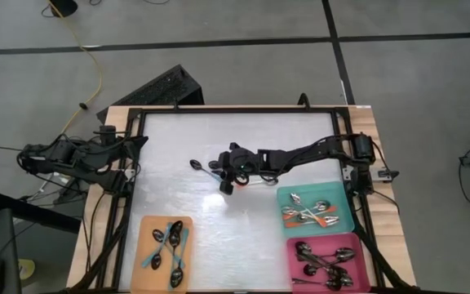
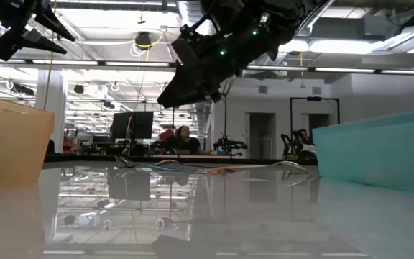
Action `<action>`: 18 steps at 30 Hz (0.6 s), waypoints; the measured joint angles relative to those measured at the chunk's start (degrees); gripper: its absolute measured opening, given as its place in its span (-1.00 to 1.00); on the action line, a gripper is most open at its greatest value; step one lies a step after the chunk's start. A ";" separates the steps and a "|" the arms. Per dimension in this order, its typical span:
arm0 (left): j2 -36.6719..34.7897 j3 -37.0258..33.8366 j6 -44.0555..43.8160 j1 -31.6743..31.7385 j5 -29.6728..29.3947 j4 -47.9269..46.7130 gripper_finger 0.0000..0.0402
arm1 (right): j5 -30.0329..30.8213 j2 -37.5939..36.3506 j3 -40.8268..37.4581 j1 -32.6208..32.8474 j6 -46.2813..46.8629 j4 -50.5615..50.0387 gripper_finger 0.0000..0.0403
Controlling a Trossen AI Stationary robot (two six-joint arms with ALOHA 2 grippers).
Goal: Sort silverware by color (type)
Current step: Put the blue spoon into the orange bin
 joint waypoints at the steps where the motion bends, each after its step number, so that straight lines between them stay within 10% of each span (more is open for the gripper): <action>1: 0.01 0.00 0.01 -0.02 -0.02 0.00 -0.25 | 0.00 0.00 0.00 -0.20 0.00 0.20 -0.32; 18: -0.01 0.00 0.55 -0.02 -1.36 -0.02 -0.25 | 7.96 16.38 7.54 0.12 0.06 8.14 0.06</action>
